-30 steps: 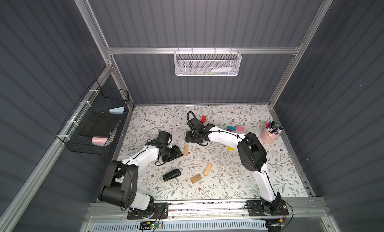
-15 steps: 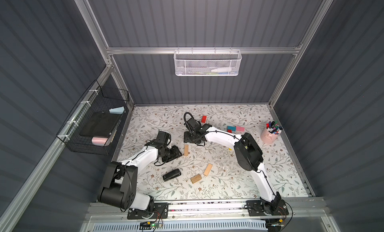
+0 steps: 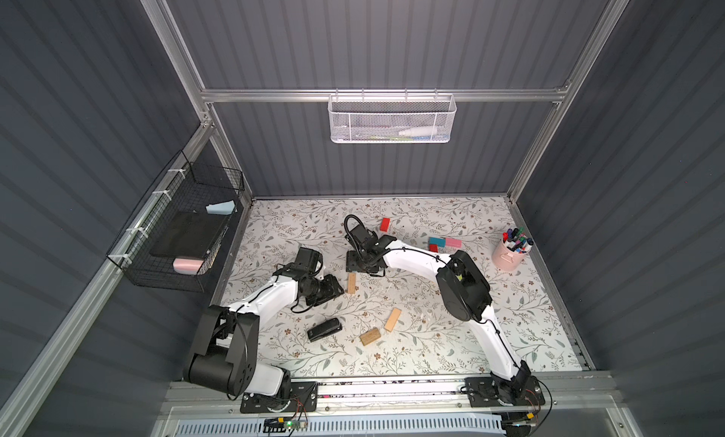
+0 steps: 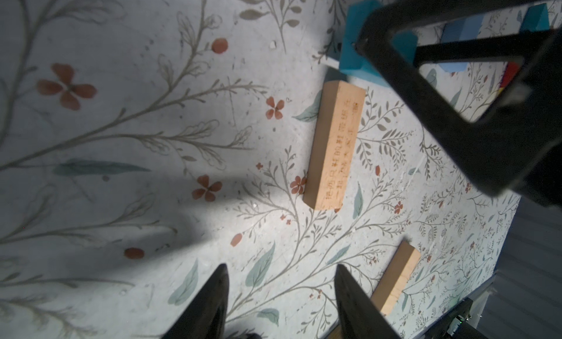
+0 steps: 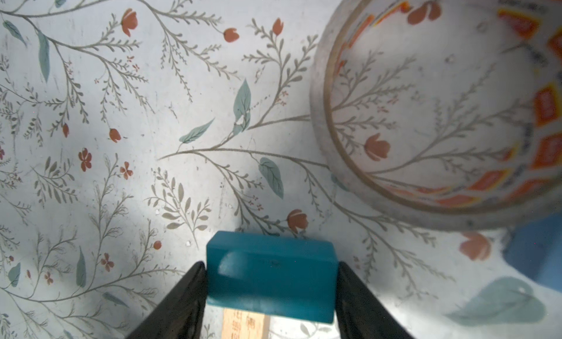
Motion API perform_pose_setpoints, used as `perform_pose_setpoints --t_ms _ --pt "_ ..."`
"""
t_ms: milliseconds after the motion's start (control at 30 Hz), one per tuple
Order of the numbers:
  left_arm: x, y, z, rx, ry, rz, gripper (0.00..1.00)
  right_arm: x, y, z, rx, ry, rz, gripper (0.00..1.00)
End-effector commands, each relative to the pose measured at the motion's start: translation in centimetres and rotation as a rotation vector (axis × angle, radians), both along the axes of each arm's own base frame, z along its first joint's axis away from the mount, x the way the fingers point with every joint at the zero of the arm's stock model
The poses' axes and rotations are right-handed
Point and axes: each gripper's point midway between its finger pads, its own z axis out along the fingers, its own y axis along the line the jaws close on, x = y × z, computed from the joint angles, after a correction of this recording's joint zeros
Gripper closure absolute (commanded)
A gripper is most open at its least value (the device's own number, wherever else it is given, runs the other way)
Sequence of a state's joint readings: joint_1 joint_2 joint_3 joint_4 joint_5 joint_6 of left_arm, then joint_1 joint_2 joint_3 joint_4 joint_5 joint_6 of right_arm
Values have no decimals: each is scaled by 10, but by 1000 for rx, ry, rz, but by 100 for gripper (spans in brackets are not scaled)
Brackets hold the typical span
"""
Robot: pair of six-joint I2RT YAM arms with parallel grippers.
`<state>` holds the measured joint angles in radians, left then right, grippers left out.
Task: Assemble the letter c with building blocks
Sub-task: Assemble the building block at the center of the board.
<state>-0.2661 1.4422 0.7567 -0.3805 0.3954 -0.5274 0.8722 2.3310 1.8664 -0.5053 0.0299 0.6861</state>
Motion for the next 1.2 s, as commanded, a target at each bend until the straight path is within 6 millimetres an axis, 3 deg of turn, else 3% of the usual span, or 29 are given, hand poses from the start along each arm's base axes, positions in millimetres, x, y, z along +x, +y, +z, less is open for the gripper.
perform_pose_setpoints --t_ms 0,533,733,867,1033,1167 --pt "-1 -1 6 -19 -18 0 46 0 -1 -1 -20 6 -20 34" --pt "-2 -1 6 -23 -19 -2 46 -2 3 -2 -21 8 -13 25" --pt "-1 0 5 -18 -16 -1 46 2 3 26 8 -36 -22 24" --pt "1 0 8 -15 -33 -12 46 -6 -4 48 30 -51 -21 25" --pt "4 2 12 10 -64 -28 46 -17 -26 69 70 -105 -60 30" --pt "14 -2 17 13 -108 -39 47 -25 -48 75 50 -130 -89 40"
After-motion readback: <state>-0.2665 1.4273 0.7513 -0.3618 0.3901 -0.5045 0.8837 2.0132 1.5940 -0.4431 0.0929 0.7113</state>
